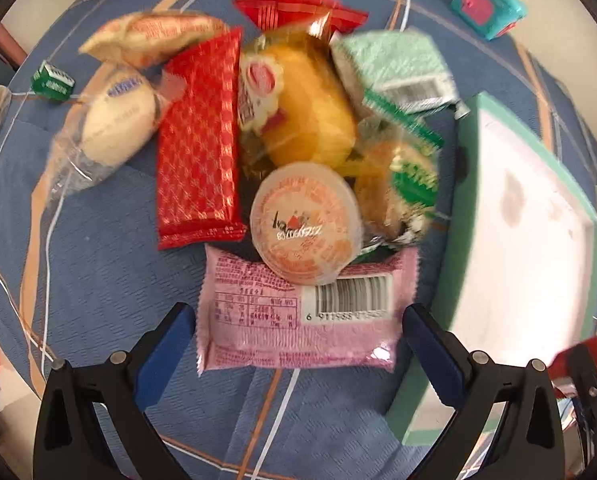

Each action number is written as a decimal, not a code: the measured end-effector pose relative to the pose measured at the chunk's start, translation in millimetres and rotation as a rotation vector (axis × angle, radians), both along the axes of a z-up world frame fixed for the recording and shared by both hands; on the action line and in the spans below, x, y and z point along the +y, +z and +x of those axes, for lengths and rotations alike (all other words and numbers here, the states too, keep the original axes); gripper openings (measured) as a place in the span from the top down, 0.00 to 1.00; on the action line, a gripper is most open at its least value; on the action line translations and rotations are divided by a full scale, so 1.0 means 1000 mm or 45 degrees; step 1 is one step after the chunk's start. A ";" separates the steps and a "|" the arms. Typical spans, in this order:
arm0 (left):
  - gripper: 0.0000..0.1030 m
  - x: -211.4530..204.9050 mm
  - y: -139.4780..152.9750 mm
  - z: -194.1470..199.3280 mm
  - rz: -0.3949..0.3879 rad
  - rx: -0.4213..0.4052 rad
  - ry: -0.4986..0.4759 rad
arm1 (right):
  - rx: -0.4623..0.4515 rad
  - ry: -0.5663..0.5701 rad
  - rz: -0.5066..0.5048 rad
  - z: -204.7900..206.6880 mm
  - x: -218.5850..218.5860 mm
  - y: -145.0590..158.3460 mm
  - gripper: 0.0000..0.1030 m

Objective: Organize snacks
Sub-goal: 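Grasp the pink barcode pack with the left gripper while the right gripper carries the biscuit pack over the tray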

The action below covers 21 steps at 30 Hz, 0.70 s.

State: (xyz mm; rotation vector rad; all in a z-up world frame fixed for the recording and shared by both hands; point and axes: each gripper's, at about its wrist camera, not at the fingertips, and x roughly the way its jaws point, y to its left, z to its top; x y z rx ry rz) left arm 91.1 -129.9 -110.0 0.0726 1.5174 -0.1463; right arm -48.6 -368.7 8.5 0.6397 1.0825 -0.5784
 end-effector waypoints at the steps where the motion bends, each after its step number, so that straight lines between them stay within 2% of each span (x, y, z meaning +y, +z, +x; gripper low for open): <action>1: 0.00 -0.003 -0.007 0.003 0.005 0.016 0.010 | -0.001 0.001 0.006 0.000 0.000 -0.001 0.35; 4: 0.00 -0.008 -0.011 0.008 -0.014 0.030 0.035 | 0.004 0.008 0.007 0.001 0.003 -0.002 0.35; 7: 0.10 -0.013 -0.003 0.010 -0.012 -0.003 0.024 | 0.005 0.011 0.015 0.002 0.004 -0.002 0.35; 14: 0.20 -0.025 0.018 0.018 -0.035 -0.028 0.017 | 0.005 0.011 0.020 0.002 0.004 -0.002 0.35; 21: 0.20 -0.019 0.043 0.018 -0.172 -0.032 0.073 | 0.000 0.013 0.033 0.002 0.003 -0.002 0.35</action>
